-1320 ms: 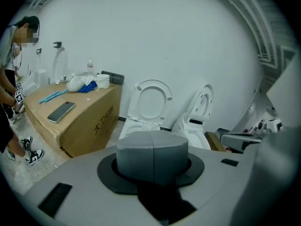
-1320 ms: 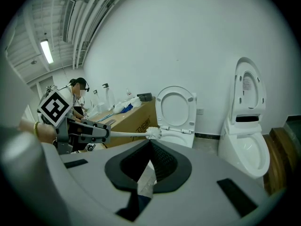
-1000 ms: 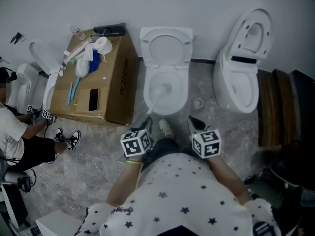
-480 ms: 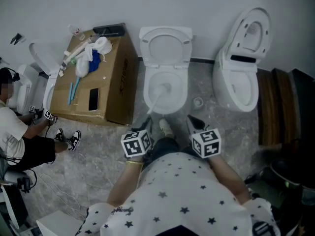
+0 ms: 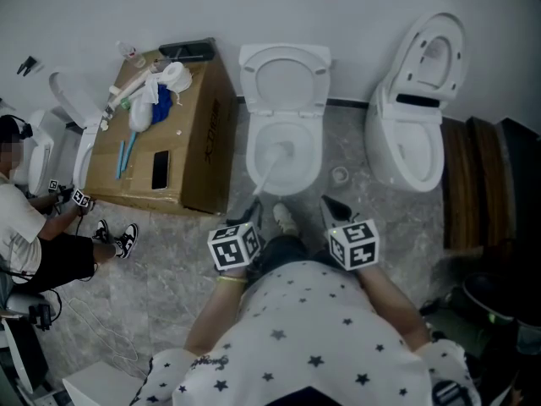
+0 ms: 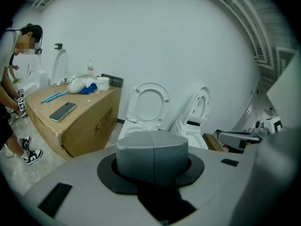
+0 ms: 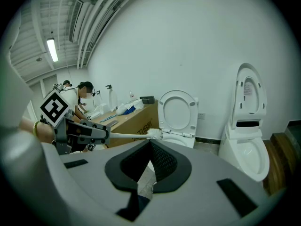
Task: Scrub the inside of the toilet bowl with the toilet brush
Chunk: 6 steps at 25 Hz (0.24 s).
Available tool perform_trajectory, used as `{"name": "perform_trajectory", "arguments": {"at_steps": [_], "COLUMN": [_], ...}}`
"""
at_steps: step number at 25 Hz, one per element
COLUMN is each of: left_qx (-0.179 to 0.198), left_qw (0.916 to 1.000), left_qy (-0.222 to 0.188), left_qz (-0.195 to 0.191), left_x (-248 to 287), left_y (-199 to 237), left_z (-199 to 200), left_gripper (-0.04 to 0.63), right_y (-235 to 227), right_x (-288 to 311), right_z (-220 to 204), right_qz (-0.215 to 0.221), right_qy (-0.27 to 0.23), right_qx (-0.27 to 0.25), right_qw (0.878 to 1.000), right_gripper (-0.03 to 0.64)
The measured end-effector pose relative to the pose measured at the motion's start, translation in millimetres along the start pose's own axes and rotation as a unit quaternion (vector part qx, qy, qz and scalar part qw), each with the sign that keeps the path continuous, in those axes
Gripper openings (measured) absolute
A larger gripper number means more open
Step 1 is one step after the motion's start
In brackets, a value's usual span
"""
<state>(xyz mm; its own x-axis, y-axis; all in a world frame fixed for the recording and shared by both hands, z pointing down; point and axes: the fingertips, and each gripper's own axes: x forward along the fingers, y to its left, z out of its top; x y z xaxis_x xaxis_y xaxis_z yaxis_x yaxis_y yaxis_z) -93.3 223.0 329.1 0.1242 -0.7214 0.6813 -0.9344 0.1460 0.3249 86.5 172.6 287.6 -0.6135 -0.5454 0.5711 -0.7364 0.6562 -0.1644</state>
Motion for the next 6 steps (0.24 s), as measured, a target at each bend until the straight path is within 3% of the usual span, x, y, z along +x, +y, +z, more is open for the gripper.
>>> {"name": "perform_trajectory", "arguments": {"at_steps": [6], "left_qx": [-0.001], "left_qw": [1.0000], "left_qy": [0.001], "left_qz": [0.000], "left_x": [-0.8], "left_y": [0.3], "left_z": [-1.7], "left_gripper": [0.147], "right_y": [-4.0], "right_x": [-0.3], "right_z": [-0.1], "right_qz": [-0.007], "right_qy": [0.000], "right_qx": [0.001], "right_qw": [1.000], "right_gripper": [0.006]}}
